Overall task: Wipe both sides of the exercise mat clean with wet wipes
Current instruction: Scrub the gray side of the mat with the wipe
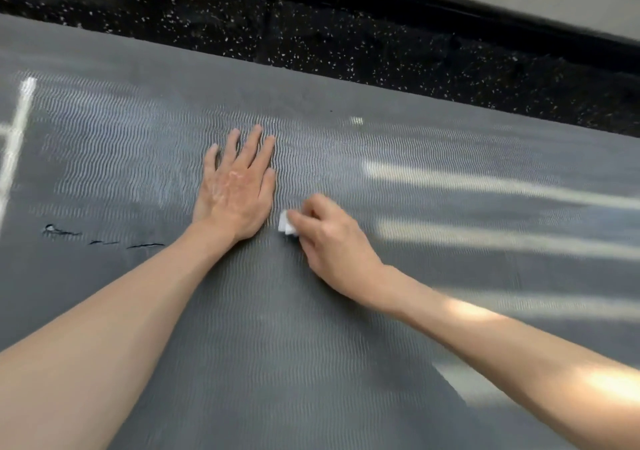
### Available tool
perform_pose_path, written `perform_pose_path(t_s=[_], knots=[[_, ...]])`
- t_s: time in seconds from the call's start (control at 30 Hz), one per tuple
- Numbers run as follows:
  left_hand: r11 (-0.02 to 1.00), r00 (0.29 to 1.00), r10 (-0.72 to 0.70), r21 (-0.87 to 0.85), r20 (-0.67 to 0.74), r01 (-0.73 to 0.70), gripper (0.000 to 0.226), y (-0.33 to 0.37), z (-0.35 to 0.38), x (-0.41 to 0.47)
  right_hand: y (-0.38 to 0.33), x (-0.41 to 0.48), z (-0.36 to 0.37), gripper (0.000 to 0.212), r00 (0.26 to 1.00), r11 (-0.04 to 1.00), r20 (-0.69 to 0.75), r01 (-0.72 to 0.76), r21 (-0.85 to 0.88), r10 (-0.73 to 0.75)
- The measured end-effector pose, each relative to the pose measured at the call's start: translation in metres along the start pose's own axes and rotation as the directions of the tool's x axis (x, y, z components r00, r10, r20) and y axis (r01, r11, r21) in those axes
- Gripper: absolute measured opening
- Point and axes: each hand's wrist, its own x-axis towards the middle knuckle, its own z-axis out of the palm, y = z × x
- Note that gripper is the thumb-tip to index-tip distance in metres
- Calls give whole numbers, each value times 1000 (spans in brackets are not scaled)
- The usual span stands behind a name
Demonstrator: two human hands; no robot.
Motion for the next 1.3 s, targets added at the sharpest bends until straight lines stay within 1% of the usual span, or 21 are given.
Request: perform_pose_path(t_s=[0.07,0.13,0.2,0.27,0.3,0.43,0.47,0.53,0.63,0.67,0.73,0.8,0.83,0.9,0.93,0.97,1.07,1.1,1.2,1.23,1.3], knots=[[1000,1000,-6,8,-12,6,56,1,-1,-1,-8,-17,-7,16,975,991,181,120,64,-130],[1000,1000,-10,-20,-6,9,56,3,-3,1,9,7,-14,19,965,990,225,122,66,-134],[998,1000,-24,-51,11,24,55,5,-3,1,32,47,-16,33,997,999,62,43,-1,-43],[997,999,-40,-62,4,40,55,4,-4,-1,42,61,-13,37,999,1000,-25,-20,-14,19],[997,999,-41,-63,0,41,58,4,-6,0,39,56,-12,35,1000,1000,-21,-5,-7,5],[999,999,-31,-38,17,31,66,3,-6,1,28,36,-17,20,977,987,150,138,76,-148],[998,999,-35,-42,16,36,66,3,-7,2,37,53,-18,18,983,991,138,116,59,-123],[998,999,-41,-53,2,41,64,3,-7,1,61,99,-23,18,1000,999,18,22,-27,-22],[997,999,-51,-64,-12,50,61,3,-5,2,91,142,-26,18,976,979,-139,-183,-90,169],[996,999,-52,-67,-12,51,61,3,-5,2,87,137,-24,17,974,977,-136,-195,-92,181],[997,999,-48,-58,-1,47,60,3,-5,2,69,112,-18,14,998,996,-11,-67,-50,67],[998,999,-46,-51,3,46,60,3,-5,2,67,106,-22,14,993,999,115,43,-5,-42],[997,999,-49,-52,7,49,60,2,-5,2,76,121,-25,15,995,999,100,32,-7,-31],[997,999,-52,-51,17,53,60,2,-4,2,100,155,-29,17,993,995,-77,-88,-41,84],[997,999,-53,-48,12,53,60,2,-3,2,105,164,-29,18,984,988,-112,-147,-51,140],[998,999,-54,-43,11,54,60,2,-3,2,103,165,-26,17,983,986,-106,-159,-52,153],[998,999,-52,-25,8,53,59,2,-4,3,94,148,-20,17,999,999,43,17,-50,-14],[998,999,-51,-22,5,51,59,2,-4,3,98,154,-27,18,999,999,49,17,-48,-14],[999,999,-46,-24,14,47,59,1,-3,3,125,183,-39,23,958,953,-105,-278,-117,266],[998,999,-49,-26,10,50,59,1,-2,3,126,182,-38,24,945,940,-125,-318,-122,303],[998,999,-51,-32,14,51,60,1,-2,3,117,168,-32,21,975,971,-80,-217,-99,209]])
